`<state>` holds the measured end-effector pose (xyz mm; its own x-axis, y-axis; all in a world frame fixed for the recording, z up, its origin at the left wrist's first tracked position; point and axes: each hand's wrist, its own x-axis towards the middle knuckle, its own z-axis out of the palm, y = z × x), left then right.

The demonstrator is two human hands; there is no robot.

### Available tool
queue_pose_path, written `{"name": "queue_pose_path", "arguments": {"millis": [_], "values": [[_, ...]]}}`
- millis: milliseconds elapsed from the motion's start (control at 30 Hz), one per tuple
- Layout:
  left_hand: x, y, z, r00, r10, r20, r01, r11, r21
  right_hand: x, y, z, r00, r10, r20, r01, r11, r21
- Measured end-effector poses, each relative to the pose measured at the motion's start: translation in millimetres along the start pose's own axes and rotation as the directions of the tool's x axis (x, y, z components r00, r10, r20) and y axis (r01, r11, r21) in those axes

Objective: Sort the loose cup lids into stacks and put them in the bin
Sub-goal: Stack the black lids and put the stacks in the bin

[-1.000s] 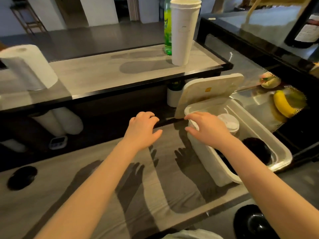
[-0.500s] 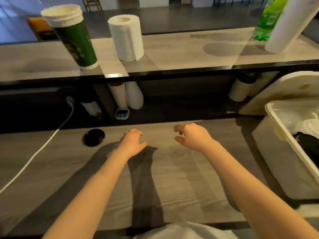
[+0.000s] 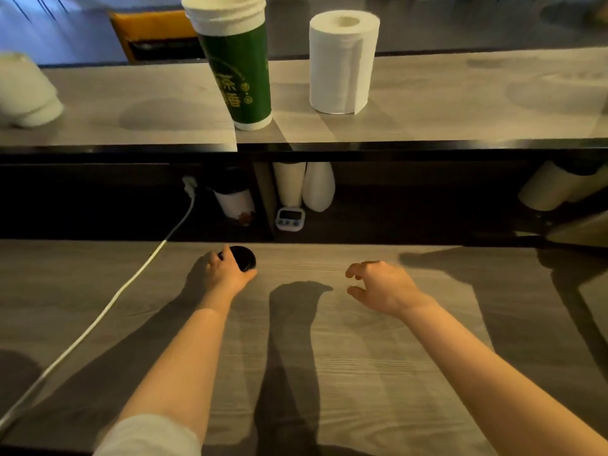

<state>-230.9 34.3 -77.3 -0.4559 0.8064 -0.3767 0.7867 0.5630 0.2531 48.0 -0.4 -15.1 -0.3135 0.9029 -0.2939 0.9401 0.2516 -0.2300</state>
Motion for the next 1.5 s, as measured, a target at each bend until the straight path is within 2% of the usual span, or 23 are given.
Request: {"name": "queue_pose_path", "arguments": {"millis": [200, 333, 433, 533, 667, 800, 1000, 1133, 1300, 1400, 1500], "values": [[3.6, -2.6, 6.7, 0.998, 0.032, -0.048, -0.035, 0.997, -0.067, 7.9, -6.1, 3.8, 1.000, 0.004, -0.002, -0.004, 1.000, 0.014], [-25.4, 14.7, 4.3, 0.972, 0.216, -0.096, -0.222, 0.973, -0.065, 9.8, -8.6, 1.8, 0.997, -0.005, -0.074, 0.012, 0.995, 0.102], [-67.1, 43.3, 2.0, 0.888, 0.446, -0.111, -0.457, 0.885, -0.093, 9.7, -8.1, -4.6, 0.993, 0.009, -0.120, 0.022, 0.966, 0.256], [-109.6, 70.0, 0.2, 0.751, 0.647, -0.135, -0.660, 0.744, -0.108, 3.5, -3.6, -16.2, 0.985, 0.047, -0.166, 0.041, 0.872, 0.487], [-151.5, 95.8, -1.1, 0.634, 0.761, -0.137, -0.773, 0.623, -0.116, -17.8, 15.4, -29.6, 0.980, 0.115, -0.161, 0.025, 0.736, 0.677], [-179.3, 114.9, 2.8, 0.562, 0.819, -0.111, -0.827, 0.555, -0.092, -48.0, 42.2, -41.7, 0.982, 0.177, -0.068, -0.049, 0.583, 0.811], [-213.8, 155.7, 17.1, 0.471, 0.882, -0.020, -0.879, 0.468, -0.096, -100.7, 95.5, -54.1, 0.949, 0.249, -0.196, 0.003, 0.611, 0.792], [-233.7, 196.8, 28.6, 0.453, 0.889, 0.069, -0.889, 0.456, -0.045, -143.8, 149.5, -68.4, 0.879, 0.377, -0.291, -0.016, 0.634, 0.773], [-266.6, 262.8, 47.6, 0.374, 0.915, 0.154, -0.926, 0.377, 0.006, -200.1, 220.6, -90.0, 0.791, 0.510, -0.337, -0.043, 0.596, 0.802], [-293.6, 302.3, 65.5, 0.295, 0.932, 0.209, -0.953, 0.304, -0.009, -231.5, 263.1, -100.6, 0.734, 0.591, -0.335, -0.083, 0.567, 0.820], [-325.6, 336.1, 85.7, 0.207, 0.946, 0.250, -0.977, 0.215, -0.005, -265.3, 301.0, -110.3, 0.737, 0.604, -0.303, -0.135, 0.570, 0.810]]}}
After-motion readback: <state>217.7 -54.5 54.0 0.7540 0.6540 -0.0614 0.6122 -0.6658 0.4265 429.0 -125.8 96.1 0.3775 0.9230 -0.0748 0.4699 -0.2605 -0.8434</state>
